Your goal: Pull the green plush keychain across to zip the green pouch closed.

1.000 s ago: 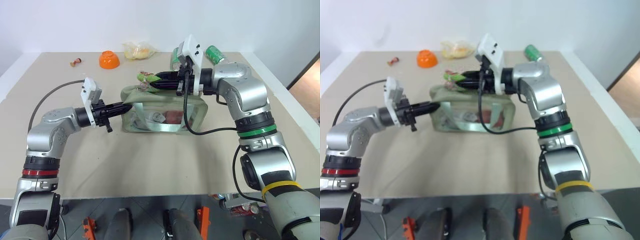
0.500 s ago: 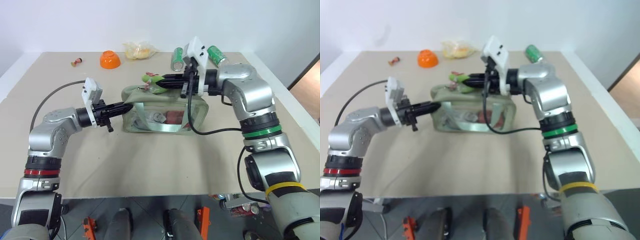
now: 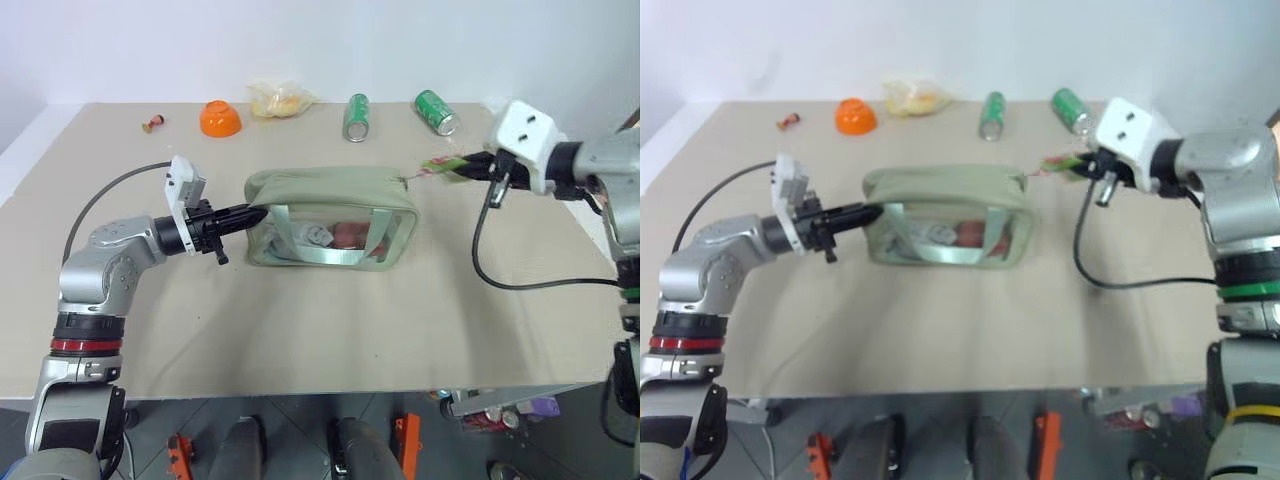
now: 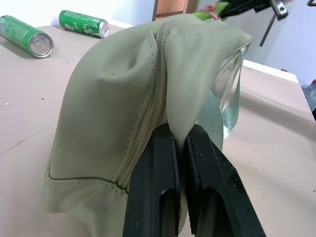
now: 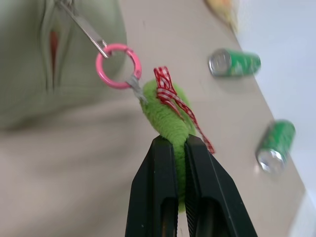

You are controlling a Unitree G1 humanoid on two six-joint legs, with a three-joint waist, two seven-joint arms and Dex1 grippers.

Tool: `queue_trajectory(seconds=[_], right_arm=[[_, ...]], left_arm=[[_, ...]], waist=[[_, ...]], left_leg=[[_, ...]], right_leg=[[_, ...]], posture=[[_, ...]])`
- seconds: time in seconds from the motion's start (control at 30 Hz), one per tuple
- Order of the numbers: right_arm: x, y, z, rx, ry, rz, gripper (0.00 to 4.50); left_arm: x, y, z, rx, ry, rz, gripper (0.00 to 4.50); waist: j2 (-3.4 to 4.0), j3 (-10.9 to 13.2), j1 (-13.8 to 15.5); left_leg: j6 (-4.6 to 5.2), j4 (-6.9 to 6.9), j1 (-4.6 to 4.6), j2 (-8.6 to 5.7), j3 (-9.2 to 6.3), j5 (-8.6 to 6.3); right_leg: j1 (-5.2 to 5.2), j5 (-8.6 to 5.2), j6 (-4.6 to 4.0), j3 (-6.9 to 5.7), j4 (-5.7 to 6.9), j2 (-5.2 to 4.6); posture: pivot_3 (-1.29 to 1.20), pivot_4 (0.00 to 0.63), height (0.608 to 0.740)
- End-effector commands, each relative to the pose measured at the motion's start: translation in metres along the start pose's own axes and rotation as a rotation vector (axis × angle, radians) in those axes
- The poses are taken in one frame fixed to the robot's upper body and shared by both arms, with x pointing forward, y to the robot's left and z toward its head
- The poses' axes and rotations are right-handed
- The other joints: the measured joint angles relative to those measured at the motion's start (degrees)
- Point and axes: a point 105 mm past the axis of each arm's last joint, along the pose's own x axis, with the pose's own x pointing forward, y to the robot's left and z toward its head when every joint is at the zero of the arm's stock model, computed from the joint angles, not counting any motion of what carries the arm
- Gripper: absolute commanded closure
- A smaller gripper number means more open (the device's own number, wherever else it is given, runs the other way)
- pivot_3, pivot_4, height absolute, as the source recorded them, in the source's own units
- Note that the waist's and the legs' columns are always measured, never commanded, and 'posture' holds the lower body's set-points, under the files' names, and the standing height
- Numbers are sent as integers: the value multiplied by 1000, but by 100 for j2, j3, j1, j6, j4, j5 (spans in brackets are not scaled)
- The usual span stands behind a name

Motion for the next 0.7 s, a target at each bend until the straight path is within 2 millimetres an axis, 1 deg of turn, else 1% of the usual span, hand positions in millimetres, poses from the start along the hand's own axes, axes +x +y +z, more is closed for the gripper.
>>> queue_trajectory(seconds=[0.03,0.1,0.13,0.17,0.23,0.3,0.33,0.37,0.4,0.47,0.57,0.6,0.67,0.7], right_arm=[[-21,-14,-2,-75,48,-98,4369],[-11,3,-2,-94,48,-53,4369],[-2,17,-3,-99,47,-18,4369],[10,34,-5,-111,51,23,4369],[31,62,-9,-124,54,74,4369],[56,96,-12,-84,38,130,4369],[65,110,-13,-61,31,152,4369],[72,121,-15,-47,32,171,4369],[76,127,-18,-45,38,179,4369],[82,133,-25,-51,56,186,4369],[85,136,-28,-72,70,194,4369],[85,129,-26,-42,56,174,4369],[83,110,-17,61,7,110,4369],[80,102,-13,129,-23,98,3935]], left_arm=[[-2,-3,-8,-21,33,-7,4500],[-3,-2,-8,-24,36,-4,4500],[-4,-2,-9,-26,37,-2,4500],[-4,-2,-9,-28,38,-1,4500],[-6,-2,-8,-34,35,4,4500],[-6,-2,-8,-46,29,10,4500],[-7,-2,-8,-51,28,14,4500],[-8,-3,-8,-56,27,17,4500],[-9,-3,-9,-60,26,20,4500],[-11,-4,-9,-68,23,28,4500],[-13,-4,-9,-76,20,39,4500],[-14,-4,-9,-77,22,46,4500],[-16,-2,-13,-80,35,71,4500],[-18,1,-15,-89,37,93,4500]], waist=[[0,0,8],[0,0,7],[0,0,6],[-1,-1,6],[-5,-3,1],[-9,-7,-11],[-11,-8,-15],[-9,-7,-14],[-8,-7,-14],[-17,-13,-13],[-25,-17,-18],[-25,-18,-18],[-27,-19,-25],[-27,-19,-30]], left_leg=[[0,2,0,0,0,0],[0,6,-1,-1,-1,0],[0,8,-1,-2,2,0],[0,7,-1,-5,3,0],[0,7,0,-5,3,0],[0,7,5,-4,2,0],[0,8,8,-1,1,0],[0,8,7,0,-2,1],[0,9,5,-1,-2,2],[-1,12,7,-2,1,3],[-1,19,12,-2,1,3],[-1,19,12,-1,1,3],[1,19,13,-1,-1,4],[1,19,17,-1,-1,5]], right_leg=[[1,0,1,0,0,0],[4,1,2,-1,-1,-3],[4,1,2,0,-1,-5],[5,1,3,1,-2,-7],[7,1,3,1,-3,-8],[8,3,5,1,-2,-5],[9,4,4,1,-1,-2],[9,5,4,0,0,1],[7,6,5,1,3,0],[11,10,11,4,2,-2],[16,11,8,4,2,-2],[16,11,8,4,2,-1],[17,13,6,3,2,0],[17,16,2,4,2,1]], posture=[[0,150,740],[0,150,740],[0,150,740],[0,150,740],[0,150,740],[0,150,740],[0,150,740],[0,150,740],[0,150,740],[0,150,740],[0,150,740],[0,150,740],[0,150,740],[0,150,740]])
